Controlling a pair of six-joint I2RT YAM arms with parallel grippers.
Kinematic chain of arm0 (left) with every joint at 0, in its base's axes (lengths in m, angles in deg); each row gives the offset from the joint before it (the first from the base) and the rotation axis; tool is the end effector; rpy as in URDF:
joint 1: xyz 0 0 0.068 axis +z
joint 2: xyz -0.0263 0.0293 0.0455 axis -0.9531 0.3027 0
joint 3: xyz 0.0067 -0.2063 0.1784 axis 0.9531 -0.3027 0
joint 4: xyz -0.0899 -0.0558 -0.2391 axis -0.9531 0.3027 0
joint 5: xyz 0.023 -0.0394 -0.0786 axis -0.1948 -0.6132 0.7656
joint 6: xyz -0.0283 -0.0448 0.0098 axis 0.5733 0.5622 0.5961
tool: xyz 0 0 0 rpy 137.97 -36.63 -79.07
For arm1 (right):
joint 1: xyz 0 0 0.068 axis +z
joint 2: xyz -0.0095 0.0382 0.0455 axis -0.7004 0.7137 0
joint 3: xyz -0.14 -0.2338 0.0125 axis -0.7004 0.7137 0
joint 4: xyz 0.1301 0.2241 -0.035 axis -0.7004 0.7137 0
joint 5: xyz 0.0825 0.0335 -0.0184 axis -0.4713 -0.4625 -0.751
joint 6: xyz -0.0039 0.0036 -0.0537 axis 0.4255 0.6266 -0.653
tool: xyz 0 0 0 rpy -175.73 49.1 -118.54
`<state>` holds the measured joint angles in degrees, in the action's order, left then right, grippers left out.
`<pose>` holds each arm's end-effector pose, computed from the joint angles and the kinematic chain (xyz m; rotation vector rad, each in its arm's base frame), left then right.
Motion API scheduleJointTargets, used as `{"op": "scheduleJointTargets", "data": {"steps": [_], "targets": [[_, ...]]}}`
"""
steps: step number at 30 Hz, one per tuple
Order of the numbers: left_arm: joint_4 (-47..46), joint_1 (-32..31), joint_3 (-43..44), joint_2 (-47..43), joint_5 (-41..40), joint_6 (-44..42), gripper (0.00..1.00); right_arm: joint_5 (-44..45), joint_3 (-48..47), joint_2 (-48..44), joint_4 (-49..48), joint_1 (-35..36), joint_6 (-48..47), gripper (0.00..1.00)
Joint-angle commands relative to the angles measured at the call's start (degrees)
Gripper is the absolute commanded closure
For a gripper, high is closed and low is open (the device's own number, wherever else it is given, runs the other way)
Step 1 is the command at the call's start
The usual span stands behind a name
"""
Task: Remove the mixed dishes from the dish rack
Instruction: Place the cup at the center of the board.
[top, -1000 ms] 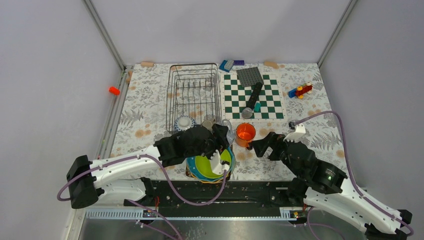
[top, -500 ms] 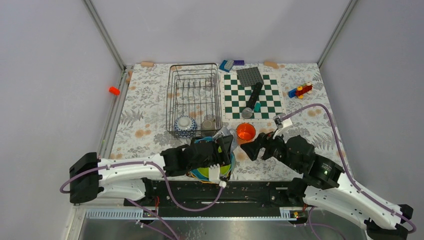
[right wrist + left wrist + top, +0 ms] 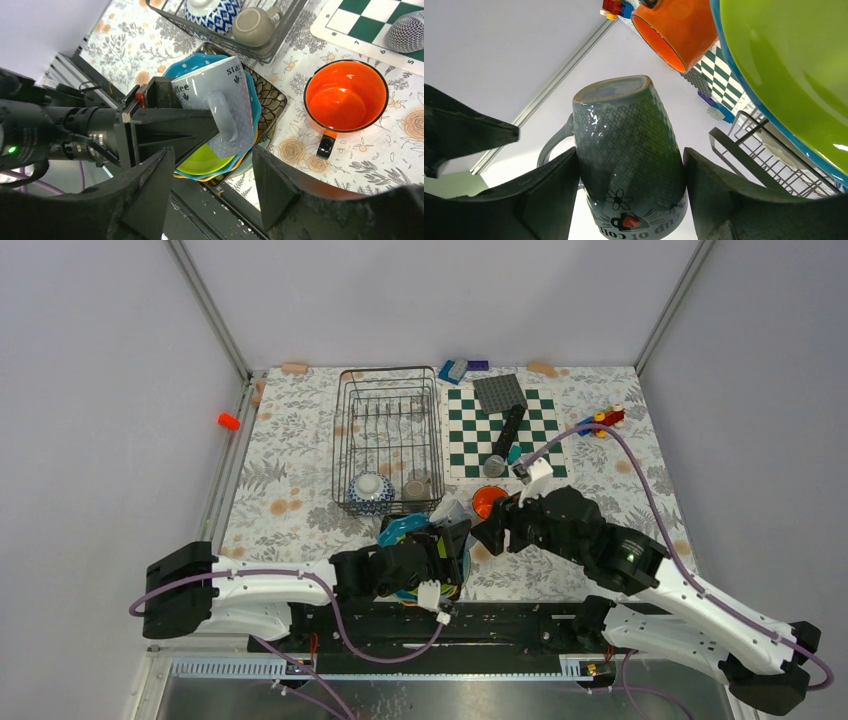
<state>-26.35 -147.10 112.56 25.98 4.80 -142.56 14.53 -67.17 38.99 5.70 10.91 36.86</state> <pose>0.0770 -0.2415 0.2156 2.1099 -0.0402 0.7726 0.0958 0.1322 0.3409 -0.4383 1.9438 0.8470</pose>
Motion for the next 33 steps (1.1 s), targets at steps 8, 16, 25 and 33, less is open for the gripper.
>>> {"op": "scheduleJointTargets", "data": {"steps": [8,16,25,33], "targets": [[-0.47,-4.88,1.03,-1.08,-7.28,-14.29,1.00,-0.83,-5.60,5.92,3.82,-0.08,-4.33,0.42],[0.38,-7.03,1.77,-0.75,-8.28,-14.27,1.00,-2.41,-6.26,8.84,2.19,-0.09,-5.56,0.57],[1.27,-7.37,2.39,-0.52,-8.53,-13.39,1.00,-7.14,-6.35,11.11,2.85,-0.09,-5.87,0.62],[0.54,-7.55,2.61,-0.37,-7.44,-12.69,1.00,-7.37,-6.09,12.97,3.77,-0.09,-6.43,0.61]]}}
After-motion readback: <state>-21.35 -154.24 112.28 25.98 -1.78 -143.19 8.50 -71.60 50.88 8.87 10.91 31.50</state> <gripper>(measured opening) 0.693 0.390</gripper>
